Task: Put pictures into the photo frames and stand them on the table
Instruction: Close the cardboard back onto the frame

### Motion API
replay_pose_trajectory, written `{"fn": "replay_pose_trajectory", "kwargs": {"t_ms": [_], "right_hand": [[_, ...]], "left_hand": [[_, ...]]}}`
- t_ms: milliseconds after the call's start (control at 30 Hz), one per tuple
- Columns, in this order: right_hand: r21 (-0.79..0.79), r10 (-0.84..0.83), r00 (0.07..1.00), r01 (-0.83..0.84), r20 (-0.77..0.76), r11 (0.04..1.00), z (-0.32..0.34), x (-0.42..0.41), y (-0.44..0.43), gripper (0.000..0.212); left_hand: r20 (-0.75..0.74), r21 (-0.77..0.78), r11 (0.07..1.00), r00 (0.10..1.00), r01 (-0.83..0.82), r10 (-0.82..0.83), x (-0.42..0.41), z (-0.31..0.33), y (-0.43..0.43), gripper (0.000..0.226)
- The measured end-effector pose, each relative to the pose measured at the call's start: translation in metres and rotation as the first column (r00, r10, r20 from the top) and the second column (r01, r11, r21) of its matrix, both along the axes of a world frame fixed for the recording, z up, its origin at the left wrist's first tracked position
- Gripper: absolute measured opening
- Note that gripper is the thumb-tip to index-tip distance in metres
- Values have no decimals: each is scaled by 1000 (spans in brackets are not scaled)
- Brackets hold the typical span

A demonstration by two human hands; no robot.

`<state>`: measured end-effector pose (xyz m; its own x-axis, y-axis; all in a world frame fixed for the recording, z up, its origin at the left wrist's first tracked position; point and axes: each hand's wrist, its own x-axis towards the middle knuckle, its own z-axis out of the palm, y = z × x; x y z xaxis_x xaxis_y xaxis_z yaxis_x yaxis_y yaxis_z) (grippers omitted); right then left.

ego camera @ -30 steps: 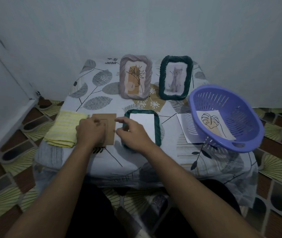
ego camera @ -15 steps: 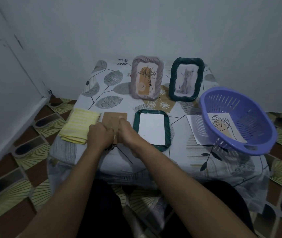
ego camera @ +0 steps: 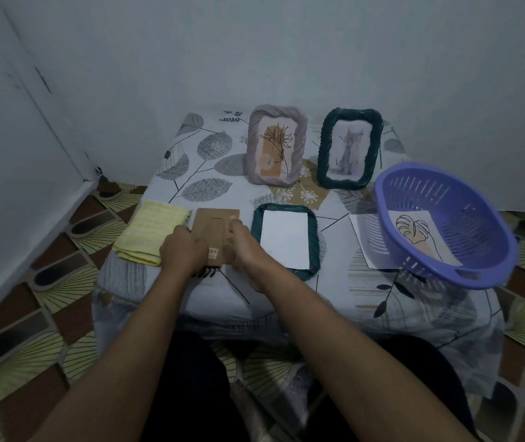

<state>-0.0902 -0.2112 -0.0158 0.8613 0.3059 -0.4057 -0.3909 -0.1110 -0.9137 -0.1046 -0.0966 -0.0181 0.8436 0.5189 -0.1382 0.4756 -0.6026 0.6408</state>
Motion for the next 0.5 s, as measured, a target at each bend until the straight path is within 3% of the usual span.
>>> {"fn": "replay_pose_trajectory", "kwargs": {"t_ms": [133, 233, 400, 500], "right_hand": [[62, 15, 999, -13, -29, 998, 8, -1, -6, 51], [69, 37, 996, -31, -82, 997, 19, -3, -8, 39], [46, 45, 998, -43, -47, 998, 35, -5, -17, 33], [20, 18, 1000, -18, 4, 1000, 40, 1, -26, 44]], "left_hand": [[66, -125, 988, 993, -90, 99, -2, 11, 4, 33], [101, -317, 944, 987, -88, 126, -4, 16, 15, 37], [214, -468, 884, 973, 22, 89, -1, 29, 12, 21], [293, -493, 867, 953, 77, 82, 3, 41, 4, 26]]}}
